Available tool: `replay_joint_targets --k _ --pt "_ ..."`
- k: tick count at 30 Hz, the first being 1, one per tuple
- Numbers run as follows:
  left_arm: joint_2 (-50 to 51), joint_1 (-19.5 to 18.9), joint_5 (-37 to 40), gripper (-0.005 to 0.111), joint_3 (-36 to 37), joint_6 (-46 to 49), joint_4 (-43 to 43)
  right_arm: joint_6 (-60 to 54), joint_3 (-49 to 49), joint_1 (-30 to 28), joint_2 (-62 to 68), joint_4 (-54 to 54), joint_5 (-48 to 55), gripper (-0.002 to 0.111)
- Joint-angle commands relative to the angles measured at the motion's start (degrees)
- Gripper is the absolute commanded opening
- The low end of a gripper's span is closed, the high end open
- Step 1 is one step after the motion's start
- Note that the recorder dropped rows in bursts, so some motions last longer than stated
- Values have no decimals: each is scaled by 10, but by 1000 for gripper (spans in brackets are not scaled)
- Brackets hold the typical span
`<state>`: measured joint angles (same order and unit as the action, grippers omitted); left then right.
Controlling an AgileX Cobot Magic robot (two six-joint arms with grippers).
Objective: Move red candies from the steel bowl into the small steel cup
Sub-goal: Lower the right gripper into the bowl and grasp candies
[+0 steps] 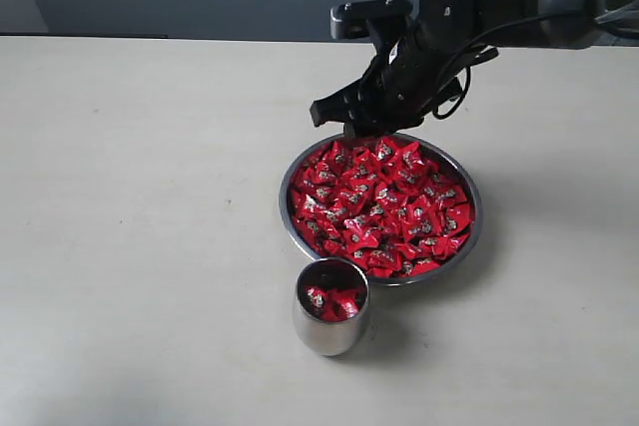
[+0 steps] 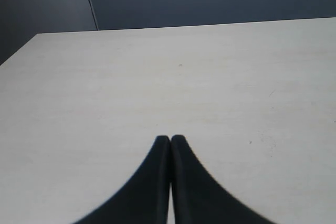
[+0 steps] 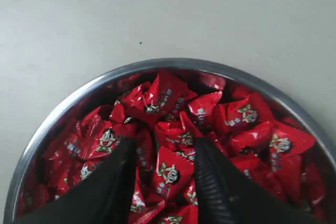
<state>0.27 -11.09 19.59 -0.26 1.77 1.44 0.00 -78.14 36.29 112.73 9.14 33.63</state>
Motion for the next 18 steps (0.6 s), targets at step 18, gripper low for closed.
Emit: replay_joint_targets --k 18 --pt "-3 4 -4 0 3 -1 1 -64 -5 -2 31 79 39 36"
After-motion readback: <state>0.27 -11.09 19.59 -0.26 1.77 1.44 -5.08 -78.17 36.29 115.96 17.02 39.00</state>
